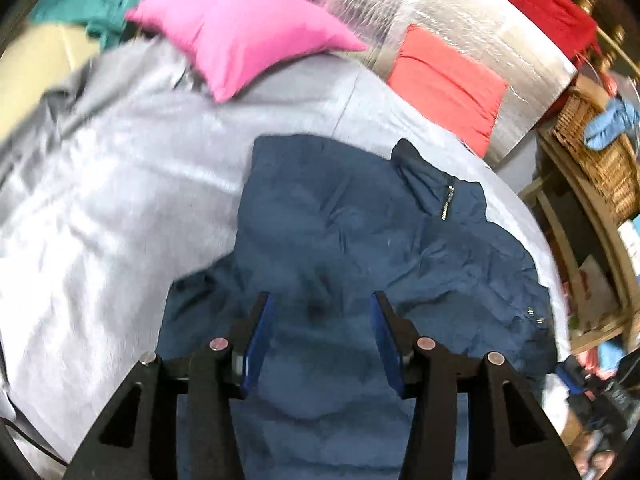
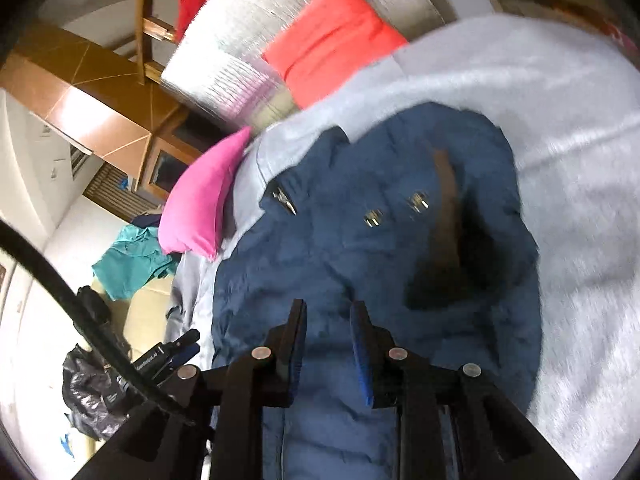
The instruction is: Fold large clothes
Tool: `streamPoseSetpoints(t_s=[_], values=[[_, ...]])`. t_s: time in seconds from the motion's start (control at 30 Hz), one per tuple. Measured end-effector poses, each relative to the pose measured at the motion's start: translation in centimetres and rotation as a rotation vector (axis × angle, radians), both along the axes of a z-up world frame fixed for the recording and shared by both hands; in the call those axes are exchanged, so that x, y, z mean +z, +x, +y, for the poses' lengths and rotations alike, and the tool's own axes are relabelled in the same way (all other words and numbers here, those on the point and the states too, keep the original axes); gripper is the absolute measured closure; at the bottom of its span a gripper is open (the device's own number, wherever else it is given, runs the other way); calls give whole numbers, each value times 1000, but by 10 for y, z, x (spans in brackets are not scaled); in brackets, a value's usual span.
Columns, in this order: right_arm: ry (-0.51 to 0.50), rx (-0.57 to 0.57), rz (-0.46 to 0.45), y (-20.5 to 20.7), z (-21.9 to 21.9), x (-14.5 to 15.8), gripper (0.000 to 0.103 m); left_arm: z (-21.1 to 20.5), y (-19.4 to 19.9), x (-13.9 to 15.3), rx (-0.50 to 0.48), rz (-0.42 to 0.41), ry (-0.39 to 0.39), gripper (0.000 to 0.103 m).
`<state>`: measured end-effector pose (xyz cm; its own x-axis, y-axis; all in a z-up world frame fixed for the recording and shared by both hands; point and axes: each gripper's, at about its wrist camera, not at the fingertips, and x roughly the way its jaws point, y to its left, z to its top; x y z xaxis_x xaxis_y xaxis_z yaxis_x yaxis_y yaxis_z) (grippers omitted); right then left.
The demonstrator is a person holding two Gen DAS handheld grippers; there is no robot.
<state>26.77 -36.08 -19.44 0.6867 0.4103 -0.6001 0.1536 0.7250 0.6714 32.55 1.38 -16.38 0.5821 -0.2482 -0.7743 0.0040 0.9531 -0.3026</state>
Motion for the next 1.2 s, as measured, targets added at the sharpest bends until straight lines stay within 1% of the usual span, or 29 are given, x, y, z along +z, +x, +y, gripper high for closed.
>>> streamPoseSetpoints(t_s=[0.03, 0.1, 0.2, 0.23, 0.27, 0.3, 0.33, 0.37, 0.43, 0.47, 0.57, 0.63, 0.7, 0.73, 0.8, 0.83, 0.9, 0.93, 1.0, 1.07, 1.13, 1.17, 1.2], values=[[-35, -1, -4, 6, 6, 0, 78, -8, 6, -3, -4, -6, 36, 52], [-104, -5, 4, 17, 16, -1, 79, -23, 21, -14, -18, 10, 114, 52], [-143, 6, 46, 35, 26, -13, 80, -34, 39, -37, -32, 74, 205, 52], [-165, 17, 89, 43, 29, -23, 80, -31, 39, -42, -37, 87, 216, 51], [-174, 32, 142, 51, 31, -35, 86, -33, 42, -46, -47, 94, 231, 50], [-169, 42, 175, 57, 32, -44, 90, -36, 44, -48, -56, 96, 247, 50], [-165, 38, 190, 59, 30, -48, 92, -38, 45, -48, -66, 95, 266, 50], [-166, 38, 192, 59, 28, -46, 93, -38, 45, -46, -72, 96, 275, 50], [-163, 33, 166, 56, 26, -38, 88, -36, 46, -41, -65, 94, 262, 50], [-157, 33, 130, 54, 26, -31, 87, -34, 45, -36, -61, 80, 253, 50], [-159, 52, 29, 53, 32, -13, 87, -38, 41, -21, -80, 3, 245, 50], [-166, 84, -14, 57, 41, -8, 87, -46, 40, -18, -105, -26, 249, 50], [-171, 114, -5, 68, 52, -13, 87, -59, 45, -24, -130, -25, 275, 50], [-167, 125, 10, 73, 55, -18, 87, -64, 49, -30, -140, -12, 296, 50], [-171, 160, 73, 85, 60, -34, 87, -73, 55, -42, -147, 15, 345, 48], [-186, 170, 102, 88, 64, -40, 89, -75, 57, -45, -151, 19, 364, 48], [-170, 174, 111, 90, 60, -42, 89, -76, 58, -45, -165, 22, 382, 48], [-160, 174, 107, 90, 57, -40, 89, -74, 58, -43, -166, 25, 373, 48], [-150, 159, 51, 90, 50, -29, 87, -69, 61, -38, -155, 24, 335, 48], [-151, 141, 10, 95, 47, -19, 87, -65, 64, -32, -141, 5, 323, 48], [-151, 133, 1, 106, 49, -16, 87, -68, 67, -32, -131, -16, 352, 48], [-160, 126, 13, 112, 49, -18, 87, -70, 67, -35, -124, -19, 371, 48], [-173, 116, 33, 119, 51, -23, 84, -70, 71, -39, -119, -16, 391, 48]])
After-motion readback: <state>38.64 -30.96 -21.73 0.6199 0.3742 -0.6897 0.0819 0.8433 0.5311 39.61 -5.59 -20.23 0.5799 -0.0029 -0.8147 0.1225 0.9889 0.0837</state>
